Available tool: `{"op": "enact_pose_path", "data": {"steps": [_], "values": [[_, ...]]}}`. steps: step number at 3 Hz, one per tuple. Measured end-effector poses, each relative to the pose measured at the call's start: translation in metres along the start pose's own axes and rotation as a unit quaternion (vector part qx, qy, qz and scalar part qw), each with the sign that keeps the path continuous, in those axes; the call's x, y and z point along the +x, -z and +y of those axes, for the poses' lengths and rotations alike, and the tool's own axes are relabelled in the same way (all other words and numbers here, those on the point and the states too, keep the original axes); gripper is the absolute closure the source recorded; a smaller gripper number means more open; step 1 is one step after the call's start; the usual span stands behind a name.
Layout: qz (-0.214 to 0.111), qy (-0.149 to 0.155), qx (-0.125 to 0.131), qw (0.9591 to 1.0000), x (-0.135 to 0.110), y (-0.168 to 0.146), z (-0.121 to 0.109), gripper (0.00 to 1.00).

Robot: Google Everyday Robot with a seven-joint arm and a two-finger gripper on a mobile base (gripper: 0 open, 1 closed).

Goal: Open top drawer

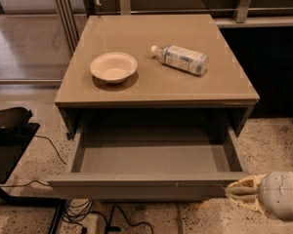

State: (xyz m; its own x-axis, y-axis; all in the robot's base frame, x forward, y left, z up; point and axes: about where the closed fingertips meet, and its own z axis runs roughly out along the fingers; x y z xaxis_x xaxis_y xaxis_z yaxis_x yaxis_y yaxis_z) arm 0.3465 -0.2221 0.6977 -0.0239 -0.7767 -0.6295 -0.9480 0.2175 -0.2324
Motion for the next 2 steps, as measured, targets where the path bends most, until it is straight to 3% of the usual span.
{"op": "enact_pose_path", "data": {"steps": [1,2], "values": [[0.000,0.005,-0.004,1.0000,-0.0027,-0.0173,-0.0116,0.12],[0.000,0.005,-0.005,1.0000,-0.0031,-0.0179,-0.0119,0.00]]}}
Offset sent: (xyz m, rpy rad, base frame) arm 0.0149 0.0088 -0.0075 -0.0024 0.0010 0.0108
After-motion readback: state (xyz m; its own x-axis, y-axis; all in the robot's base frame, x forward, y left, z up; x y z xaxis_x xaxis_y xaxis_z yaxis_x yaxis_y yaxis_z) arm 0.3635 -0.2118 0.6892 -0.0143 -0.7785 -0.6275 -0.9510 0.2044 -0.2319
